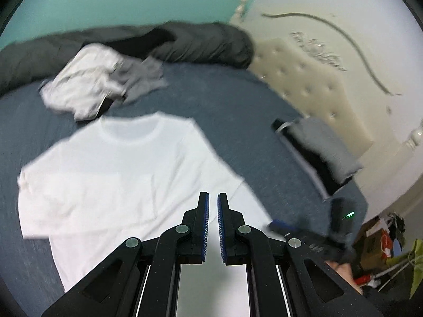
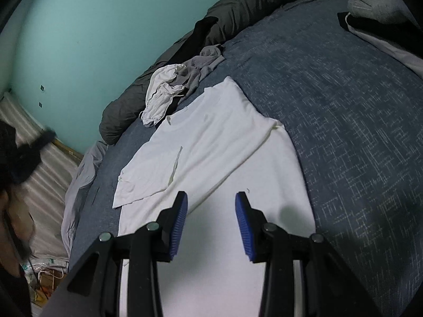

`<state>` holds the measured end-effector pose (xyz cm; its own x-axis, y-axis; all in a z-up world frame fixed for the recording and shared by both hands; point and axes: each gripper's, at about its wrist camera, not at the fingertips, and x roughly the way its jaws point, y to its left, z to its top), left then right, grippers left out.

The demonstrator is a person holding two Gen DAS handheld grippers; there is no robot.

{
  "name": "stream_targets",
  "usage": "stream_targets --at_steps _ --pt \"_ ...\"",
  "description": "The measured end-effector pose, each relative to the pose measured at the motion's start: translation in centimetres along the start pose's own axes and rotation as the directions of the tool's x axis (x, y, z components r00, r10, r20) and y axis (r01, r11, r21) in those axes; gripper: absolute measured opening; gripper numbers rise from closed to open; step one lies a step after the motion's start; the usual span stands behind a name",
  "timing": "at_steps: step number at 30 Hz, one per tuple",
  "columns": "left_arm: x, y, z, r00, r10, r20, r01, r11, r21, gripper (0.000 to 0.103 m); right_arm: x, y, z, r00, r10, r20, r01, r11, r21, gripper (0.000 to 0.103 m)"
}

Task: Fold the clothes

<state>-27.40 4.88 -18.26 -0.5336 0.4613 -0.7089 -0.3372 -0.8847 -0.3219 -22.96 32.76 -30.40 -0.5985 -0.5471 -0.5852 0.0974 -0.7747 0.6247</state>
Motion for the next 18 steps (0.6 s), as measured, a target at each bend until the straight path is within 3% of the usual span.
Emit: stream_targets --at_steps 7,18 --pt "1.6 5.9 -3.9 0.998 0.062 -0.031 -0.065 0.991 -0.119 0.007 1.4 0.9 -0.4 0.999 -0.007 -0.039 0.006 1.0 -0.021 0.037" --pt "1.0 11.1 -6.1 0.993 0.115 0.007 -0.112 0.977 -0.183 0.007 4.2 3.0 -1.4 0.995 -0.025 -0.097 0.018 0.997 -0.071 0.037"
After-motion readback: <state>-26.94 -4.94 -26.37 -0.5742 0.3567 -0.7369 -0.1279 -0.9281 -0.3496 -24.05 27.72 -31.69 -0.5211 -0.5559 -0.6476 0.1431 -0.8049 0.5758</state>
